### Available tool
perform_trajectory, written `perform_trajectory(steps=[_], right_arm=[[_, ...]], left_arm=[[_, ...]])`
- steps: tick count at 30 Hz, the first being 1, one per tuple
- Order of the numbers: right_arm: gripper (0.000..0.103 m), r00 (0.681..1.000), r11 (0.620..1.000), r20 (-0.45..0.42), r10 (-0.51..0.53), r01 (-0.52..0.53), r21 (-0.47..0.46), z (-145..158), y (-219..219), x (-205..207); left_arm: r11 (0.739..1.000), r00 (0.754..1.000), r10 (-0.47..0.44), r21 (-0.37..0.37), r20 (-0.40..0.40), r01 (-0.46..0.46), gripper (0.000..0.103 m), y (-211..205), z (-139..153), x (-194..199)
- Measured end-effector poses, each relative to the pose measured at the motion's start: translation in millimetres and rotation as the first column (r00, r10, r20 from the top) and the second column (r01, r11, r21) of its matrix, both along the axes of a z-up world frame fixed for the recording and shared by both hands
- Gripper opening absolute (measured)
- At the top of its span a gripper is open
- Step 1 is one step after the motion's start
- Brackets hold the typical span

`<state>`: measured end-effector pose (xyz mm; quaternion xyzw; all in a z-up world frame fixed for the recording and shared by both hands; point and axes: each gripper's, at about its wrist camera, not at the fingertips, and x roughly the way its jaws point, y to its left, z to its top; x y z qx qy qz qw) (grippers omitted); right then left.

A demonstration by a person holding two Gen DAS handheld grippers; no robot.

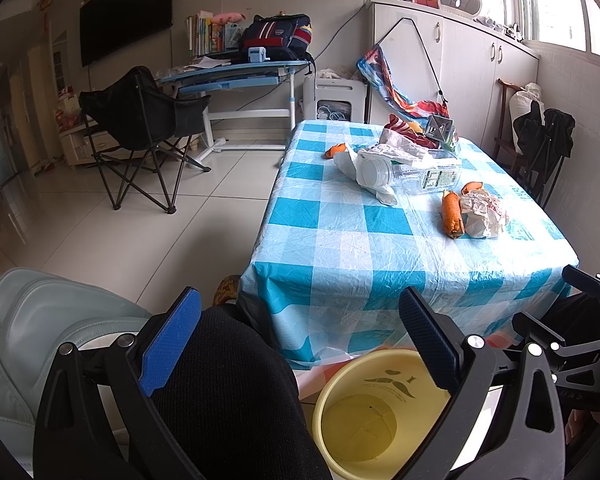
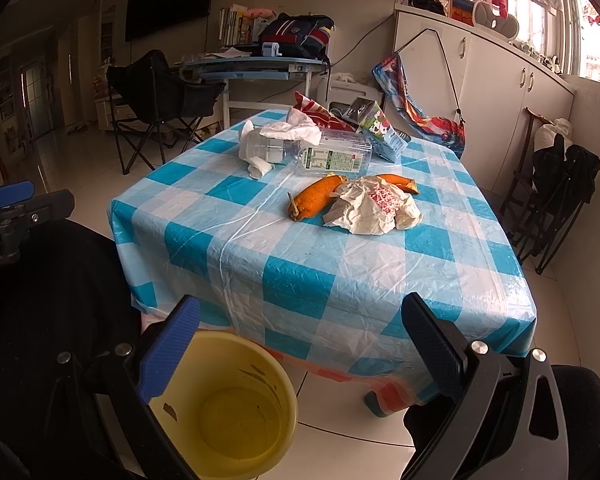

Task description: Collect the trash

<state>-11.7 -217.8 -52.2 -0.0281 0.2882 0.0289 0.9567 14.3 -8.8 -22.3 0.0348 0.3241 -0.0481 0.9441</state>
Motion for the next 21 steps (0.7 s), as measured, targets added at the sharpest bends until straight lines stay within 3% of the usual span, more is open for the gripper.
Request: perform_trajectory(steps=[10,17,19,21], right_arm=[[0.097,0.999,0.999,-0.002,0.049,-0.049,0.005,13.8,8.1,-1.5],[0.096,0.994,0.992,-0.013,0.112,-0.112,-0.065,12.6,28.5,-1.8],[0.094,0.992,0.989,-0.022,0.126,-0.127,-0.070,11.5,31.2,-2.6],[0.081,0.990,0.990,-0.042,0.137,-0.137,-0.017,14.0,27.4,-1.1]], left_arm=[[0.999,1.000,0.019,-0.032,-0.009,-0.019,0.096,3.3,1.7,1.6],[0.999,1.000,0.021,-0.028,-0.006,-0.021,0.096,4.4,1.0,2.4],[0.999,1.000,0.026,-0.035,-0.008,-0.027,0.096,6.6,0.9,3.3],[0.998,0.999,0.034,-0.046,-0.011,-0.034,0.096,8.7,0.4,4.1]])
